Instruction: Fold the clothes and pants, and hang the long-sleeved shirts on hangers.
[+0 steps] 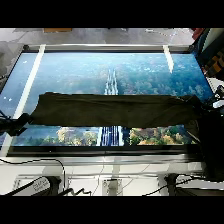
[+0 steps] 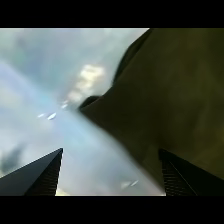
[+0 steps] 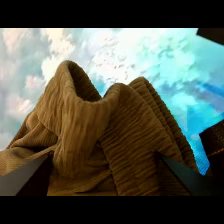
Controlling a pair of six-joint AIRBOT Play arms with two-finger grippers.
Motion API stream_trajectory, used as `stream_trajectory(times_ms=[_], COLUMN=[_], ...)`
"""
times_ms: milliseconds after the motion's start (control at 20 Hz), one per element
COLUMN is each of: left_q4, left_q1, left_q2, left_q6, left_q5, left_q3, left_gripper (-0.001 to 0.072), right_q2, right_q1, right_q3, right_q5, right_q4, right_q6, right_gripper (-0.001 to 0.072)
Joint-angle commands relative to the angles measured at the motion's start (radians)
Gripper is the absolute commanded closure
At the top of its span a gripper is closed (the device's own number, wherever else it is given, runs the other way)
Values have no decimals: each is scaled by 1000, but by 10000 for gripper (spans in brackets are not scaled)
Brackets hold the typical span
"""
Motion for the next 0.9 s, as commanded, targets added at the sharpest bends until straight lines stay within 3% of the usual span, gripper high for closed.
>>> stream_trajectory(times_ms=[0, 100, 250, 400, 500, 550, 600, 800, 850], left_q4=[-448, -608, -720, -720, -719, -719, -719, -719, -716], left_q1=[9, -3, -37, -76, -116, -137, -156, -180, -180], left_q2=[-52, -111, -177, -228, -264, -283, -293, -275, -261], left_q6=[216, 322, 457, 459, 459, 459, 459, 459, 460], left_q5=[113, 151, 227, 291, 312, 312, 312, 303, 283], left_q3=[-56, -55, -33, 18, 56, 78, 97, 215, 255], left_gripper=[61, 63, 66, 74, 300, 456, 662, 687, 687], right_q2=[1, 1, 1, 1, 1, 1, 1, 1, 1], right_q1=[1, 1, 1, 1, 1, 1, 1, 1, 1], right_q3=[0, 0, 1, 27, 71, 101, 131, 268, 302], right_q5=[9, 7, 9, 39, 96, 135, 175, 336, 368], right_q4=[2, 0, 0, 1, 0, -1, -5, -48, -55], right_q6=[-8, -10, -62, -62, -62, -62, -62, -62, -62], right_gripper=[17, 16, 17, 17, 17, 17, 17, 26, 68])
